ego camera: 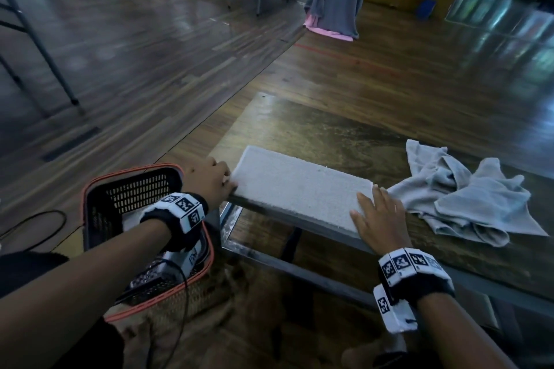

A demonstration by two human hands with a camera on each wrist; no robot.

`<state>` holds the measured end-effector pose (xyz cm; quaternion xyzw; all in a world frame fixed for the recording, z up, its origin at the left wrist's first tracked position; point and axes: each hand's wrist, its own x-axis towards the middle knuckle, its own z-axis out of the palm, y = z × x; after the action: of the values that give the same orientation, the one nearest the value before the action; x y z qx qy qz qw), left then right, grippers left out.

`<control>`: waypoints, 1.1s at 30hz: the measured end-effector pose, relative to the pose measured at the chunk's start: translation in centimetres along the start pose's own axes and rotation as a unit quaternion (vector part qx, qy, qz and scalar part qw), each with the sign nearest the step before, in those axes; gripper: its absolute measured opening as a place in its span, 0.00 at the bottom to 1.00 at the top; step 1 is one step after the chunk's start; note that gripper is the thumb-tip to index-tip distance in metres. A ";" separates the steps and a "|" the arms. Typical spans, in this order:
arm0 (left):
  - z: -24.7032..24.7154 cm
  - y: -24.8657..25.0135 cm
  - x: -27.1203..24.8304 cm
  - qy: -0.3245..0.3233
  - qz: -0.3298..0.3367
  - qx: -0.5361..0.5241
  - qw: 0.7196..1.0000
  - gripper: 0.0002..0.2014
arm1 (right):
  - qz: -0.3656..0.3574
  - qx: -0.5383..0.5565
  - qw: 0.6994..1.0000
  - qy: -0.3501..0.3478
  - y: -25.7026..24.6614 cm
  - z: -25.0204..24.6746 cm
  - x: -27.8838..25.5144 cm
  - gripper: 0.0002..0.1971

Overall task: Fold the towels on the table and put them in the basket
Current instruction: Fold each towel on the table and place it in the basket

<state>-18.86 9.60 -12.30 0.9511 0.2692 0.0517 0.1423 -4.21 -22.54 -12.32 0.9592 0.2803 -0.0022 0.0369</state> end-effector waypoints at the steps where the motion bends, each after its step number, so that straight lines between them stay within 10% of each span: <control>1: -0.1 0.0 -0.2 -0.016 -0.040 -0.062 0.997 0.14 | -0.007 0.005 1.000 0.008 -0.9 -0.5 0.7 0.26; 10: 0.3 0.7 -0.1 -0.083 -0.183 -0.428 0.881 0.18 | -0.093 0.118 0.989 -0.006 -12.3 -4.5 9.6 0.22; 22: -1.2 0.3 0.8 -0.045 -0.201 -0.443 0.872 0.12 | -0.156 0.112 0.972 -0.132 -20.6 -5.9 18.7 0.22; 33: -7.1 0.7 2.1 0.179 -0.010 -0.368 0.912 0.07 | -0.156 0.461 0.864 0.131 -14.1 -12.6 16.2 0.09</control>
<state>-17.96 11.86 -5.23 0.8033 0.2619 0.3151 0.4322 1.66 -1.08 -1.13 0.8020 0.3954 -0.0117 -0.4476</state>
